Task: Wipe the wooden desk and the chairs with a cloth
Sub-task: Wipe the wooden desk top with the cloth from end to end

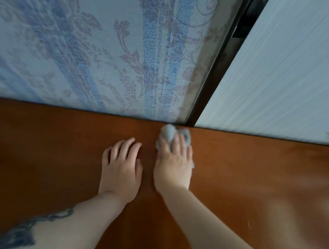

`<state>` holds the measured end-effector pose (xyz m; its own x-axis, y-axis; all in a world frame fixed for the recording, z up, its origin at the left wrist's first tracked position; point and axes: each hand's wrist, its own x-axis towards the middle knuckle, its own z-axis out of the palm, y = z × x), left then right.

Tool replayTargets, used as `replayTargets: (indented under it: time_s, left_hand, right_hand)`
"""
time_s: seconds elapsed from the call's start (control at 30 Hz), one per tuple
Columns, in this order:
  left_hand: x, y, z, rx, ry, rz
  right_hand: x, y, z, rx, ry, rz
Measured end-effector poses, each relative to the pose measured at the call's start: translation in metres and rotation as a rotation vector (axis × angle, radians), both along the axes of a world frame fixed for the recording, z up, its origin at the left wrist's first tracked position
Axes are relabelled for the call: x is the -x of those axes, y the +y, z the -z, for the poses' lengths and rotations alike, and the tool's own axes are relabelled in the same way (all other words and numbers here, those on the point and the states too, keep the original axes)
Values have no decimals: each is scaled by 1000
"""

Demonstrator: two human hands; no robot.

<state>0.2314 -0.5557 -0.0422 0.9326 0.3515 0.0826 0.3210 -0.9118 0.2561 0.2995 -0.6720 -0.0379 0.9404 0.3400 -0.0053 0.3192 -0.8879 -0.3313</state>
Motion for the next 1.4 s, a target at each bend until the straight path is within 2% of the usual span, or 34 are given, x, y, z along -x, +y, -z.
replayTargets:
  time_s: [0.1, 0.17, 0.23, 0.37, 0.43, 0.5, 0.6, 0.67, 0.77, 0.83, 0.9, 0.93, 1.0, 1.07, 1.13, 1.17, 1.23, 1.33, 1.4]
  left_hand:
    - [0, 1, 1, 17, -17, -56]
    - [0, 0, 0, 15, 8, -96]
    - [0, 0, 0, 2, 24, -105]
    - [-1, 0, 2, -13, 64, -100]
    - [-1, 0, 3, -17, 63, -99]
    - [-1, 1, 3, -16, 45, -95]
    - [0, 1, 3, -14, 41, -90]
    - [0, 0, 1, -19, 50, -83]
    - [-1, 0, 1, -20, 72, -96]
    - [-1, 0, 2, -14, 75, -96]
    - [-1, 0, 1, -10, 67, -93]
    - [-1, 0, 2, -3, 58, -94]
    - [-1, 1, 2, 12, 41, -95]
    - [-1, 1, 2, 41, 35, -97]
    - [-1, 1, 1, 57, 45, -89]
    - [-1, 0, -1, 53, 57, -86]
    - [-3, 0, -6, 53, 110, -88]
    - [-4, -2, -9, 58, 155, -104]
    - [1, -1, -14, 105, 132, -96]
  right_hand:
    - [23, -37, -6, 49, -6, -464]
    - [6, -67, -6, 119, -21, -611]
    - [-20, -73, -4, 134, -46, -520]
    - [-37, 3, 3, 41, -47, -46]
    - [-27, 37, 2, -23, -29, 7]
    - [-18, 34, 0, 3, -31, -222]
    - [-21, -23, -6, 58, 0, -669]
    - [-34, -59, -10, 117, -5, -754]
    - [-46, -52, -7, 138, -17, -456]
    - [-38, -9, -4, 62, -59, -181]
    - [-26, 31, -3, -41, -11, -43]
    - [-20, 41, -4, -62, 18, -88]
    - [-16, 31, -7, -24, 44, -321]
    - [-22, -5, -16, 37, 69, -582]
    - [-33, -43, -21, 129, 97, -732]
    - [-41, -58, -23, 178, 107, -721]
    - [-53, -67, -27, 199, 92, -550]
    - [-47, -29, -20, 133, 82, -207]
    - [-32, 7, -13, 89, 83, -59]
